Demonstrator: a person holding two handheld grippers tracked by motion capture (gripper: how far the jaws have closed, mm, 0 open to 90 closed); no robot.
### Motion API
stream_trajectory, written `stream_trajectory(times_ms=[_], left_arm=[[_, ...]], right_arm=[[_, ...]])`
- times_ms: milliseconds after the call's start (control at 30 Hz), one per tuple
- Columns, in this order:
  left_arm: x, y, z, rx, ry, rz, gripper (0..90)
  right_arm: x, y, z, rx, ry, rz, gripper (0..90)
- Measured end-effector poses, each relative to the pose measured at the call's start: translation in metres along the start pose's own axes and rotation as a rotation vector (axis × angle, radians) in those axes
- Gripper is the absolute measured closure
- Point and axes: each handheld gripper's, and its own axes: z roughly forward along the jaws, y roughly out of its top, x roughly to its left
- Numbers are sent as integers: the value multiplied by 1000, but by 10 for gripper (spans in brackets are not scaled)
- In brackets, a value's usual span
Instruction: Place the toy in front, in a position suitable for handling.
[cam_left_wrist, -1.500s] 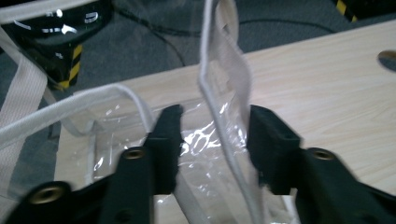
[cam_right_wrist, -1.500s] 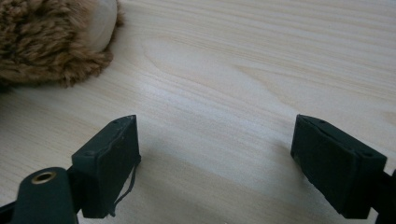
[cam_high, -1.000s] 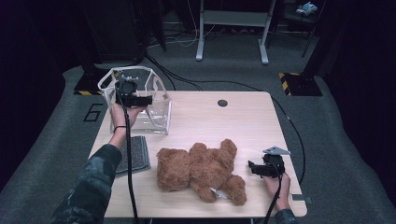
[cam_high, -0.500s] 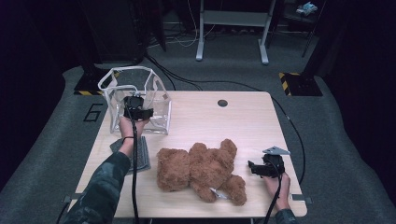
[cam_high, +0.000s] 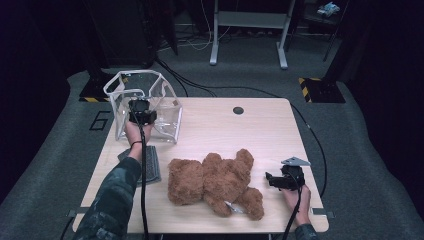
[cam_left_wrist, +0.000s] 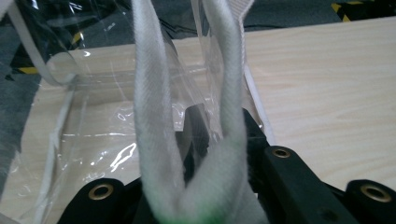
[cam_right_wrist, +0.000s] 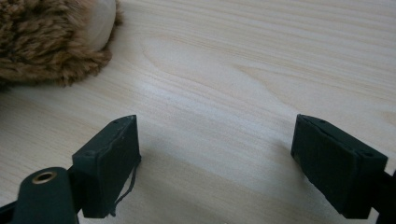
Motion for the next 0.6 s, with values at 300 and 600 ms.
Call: stream_trajectory(times_ms=[300, 600], left_arm=[[11, 7, 9, 15, 43, -27, 783], [15, 15, 17, 14, 60, -55, 778]], right_arm=[[0, 0, 0, 0, -1, -4, 147], [0, 0, 1, 1, -2, -9, 147]])
